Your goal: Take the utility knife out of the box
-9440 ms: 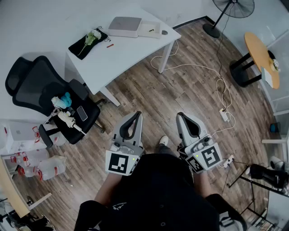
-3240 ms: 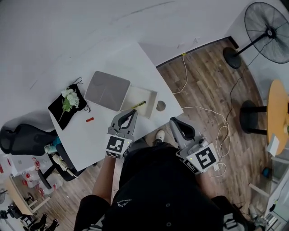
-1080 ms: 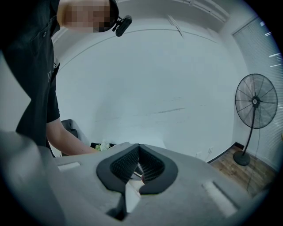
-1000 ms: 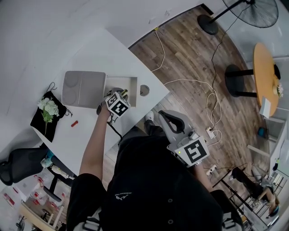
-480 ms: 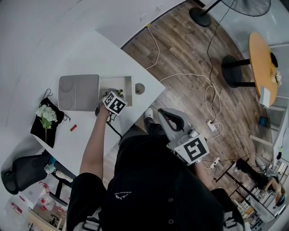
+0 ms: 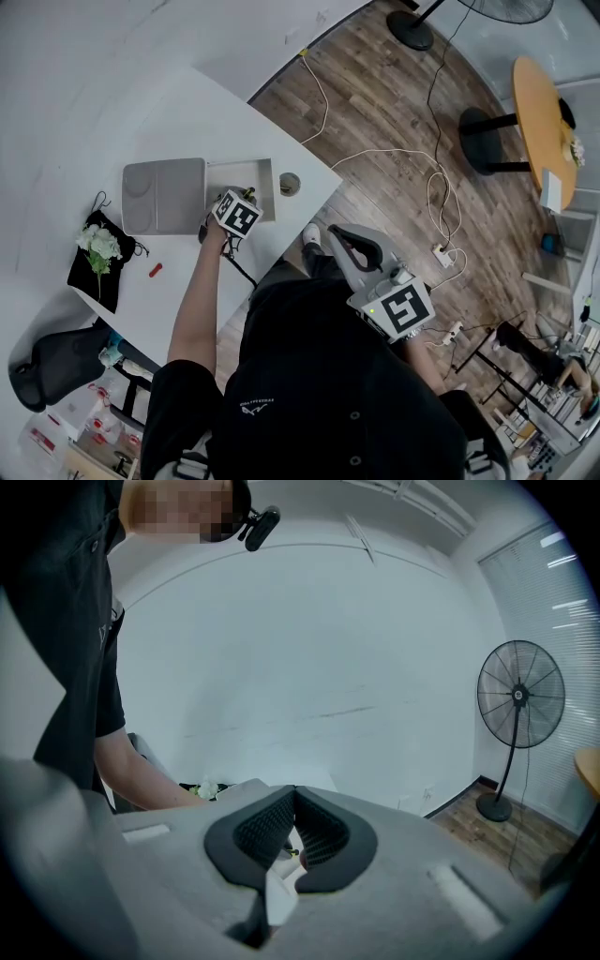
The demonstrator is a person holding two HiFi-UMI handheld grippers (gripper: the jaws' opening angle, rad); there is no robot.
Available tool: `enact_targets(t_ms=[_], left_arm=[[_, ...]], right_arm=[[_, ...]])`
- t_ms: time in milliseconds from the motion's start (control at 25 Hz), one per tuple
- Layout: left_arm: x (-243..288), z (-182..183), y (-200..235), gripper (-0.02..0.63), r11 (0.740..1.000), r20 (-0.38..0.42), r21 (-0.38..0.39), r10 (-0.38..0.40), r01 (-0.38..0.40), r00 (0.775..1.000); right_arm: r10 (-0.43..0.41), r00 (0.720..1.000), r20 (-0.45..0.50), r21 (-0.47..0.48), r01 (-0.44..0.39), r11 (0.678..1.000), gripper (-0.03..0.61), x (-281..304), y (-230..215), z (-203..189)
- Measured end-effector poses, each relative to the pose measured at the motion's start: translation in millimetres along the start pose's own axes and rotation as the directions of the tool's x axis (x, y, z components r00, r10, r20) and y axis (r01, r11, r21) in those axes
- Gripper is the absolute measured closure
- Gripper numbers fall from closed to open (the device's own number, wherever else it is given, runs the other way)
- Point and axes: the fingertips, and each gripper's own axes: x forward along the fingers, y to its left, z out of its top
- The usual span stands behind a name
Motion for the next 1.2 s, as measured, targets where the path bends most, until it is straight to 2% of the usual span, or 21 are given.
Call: enact_targets(t_ms=[80,200,320,520,640,800,920,1040,1200], left_arm=[[0.4,0.3,-1.8,0.555,1.000,0.004,-0.012,-0.008,0.008,1.000],[-0.1,-0.5,-2.8,0.557,1.000,0.012,-0.022,0.002,-0.001,1.000],[-0.6,-0.4,-2.1,0.558,1.000,0.011,0.001,0.026,-0.026,1.000],[-6.7,0.2,3.5,0.560,0.998,0.033,-0.006,0.062,-0.062,0.998],[-12.5,0.9,8.0,0.560,0.995,0.061,-0.025,0.096,-0.095,0.993],[-21.4,2.7,10.7,0.560,0.988,0.100,-0.072,0.141,-0.134,0.985],[-31.5,8.7,13.0,0.560,0.981,0.140,-0.112,0.173,-0.158,0.975],[-43.2,15.9,16.6,0.560,0.970,0.181,-0.164,0.206,-0.177,0.962],[-60.1,22.5,19.4,0.560,0.956,0.228,-0.215,0.246,-0.198,0.942]], right_arm=[[-0.002,1.000,0.003,-0.001,0.002,1.000,0.574,-0.5,0.3,0.1],[-0.016,0.999,-0.033,0.002,0.016,1.000,0.574,-3.4,0.3,-5.7],[-0.035,0.996,-0.083,0.004,0.035,0.999,0.574,-6.7,-2.1,-12.0],[-0.012,1.000,-0.004,0.001,0.012,1.000,0.574,-4.5,2.9,-2.5],[0.000,1.000,-0.013,-0.003,0.000,1.000,0.574,-5.3,5.6,-5.4],[0.013,1.000,0.005,-0.007,-0.013,1.000,0.574,-7.7,8.5,-2.3],[0.021,1.000,-0.018,-0.007,-0.021,1.000,0.574,-9.3,7.9,-3.4],[0.013,0.996,-0.088,-0.010,-0.014,1.000,0.574,-11.9,3.3,-11.7],[0.058,0.998,0.000,-0.026,-0.058,0.998,0.574,-10.1,9.3,-0.3]])
